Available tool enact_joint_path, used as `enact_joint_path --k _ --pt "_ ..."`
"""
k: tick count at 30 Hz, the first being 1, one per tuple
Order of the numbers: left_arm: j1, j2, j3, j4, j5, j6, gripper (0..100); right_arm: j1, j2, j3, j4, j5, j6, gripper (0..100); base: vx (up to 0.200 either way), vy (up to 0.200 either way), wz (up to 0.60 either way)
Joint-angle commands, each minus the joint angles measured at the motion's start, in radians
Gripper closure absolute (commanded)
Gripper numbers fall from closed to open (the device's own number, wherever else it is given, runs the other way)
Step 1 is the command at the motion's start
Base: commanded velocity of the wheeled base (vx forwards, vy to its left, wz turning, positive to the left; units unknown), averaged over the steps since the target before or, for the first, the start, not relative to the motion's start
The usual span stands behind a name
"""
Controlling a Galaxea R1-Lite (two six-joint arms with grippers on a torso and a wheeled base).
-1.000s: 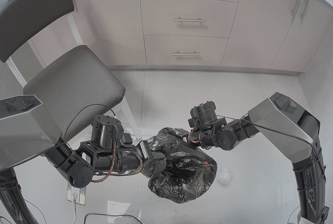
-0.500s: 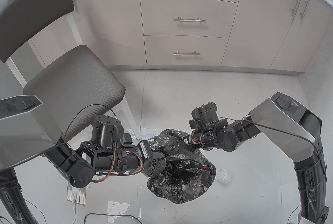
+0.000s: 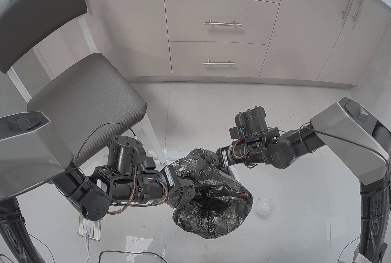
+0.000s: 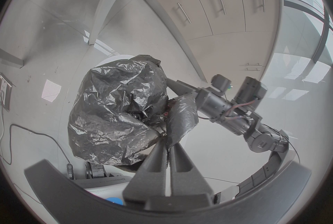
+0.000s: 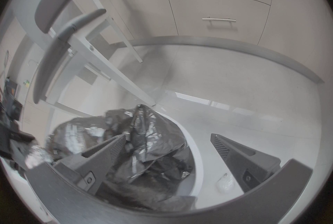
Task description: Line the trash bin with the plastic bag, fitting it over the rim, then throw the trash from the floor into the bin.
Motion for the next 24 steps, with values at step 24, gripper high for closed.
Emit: enact_joint_path --k 24 --pt "0.011 0.011 -0.007 -0.002 0.003 0.003 100 0.082 -0.400 0.663 -0.180 0.055 0.039 0 0.000 0.000 0.00"
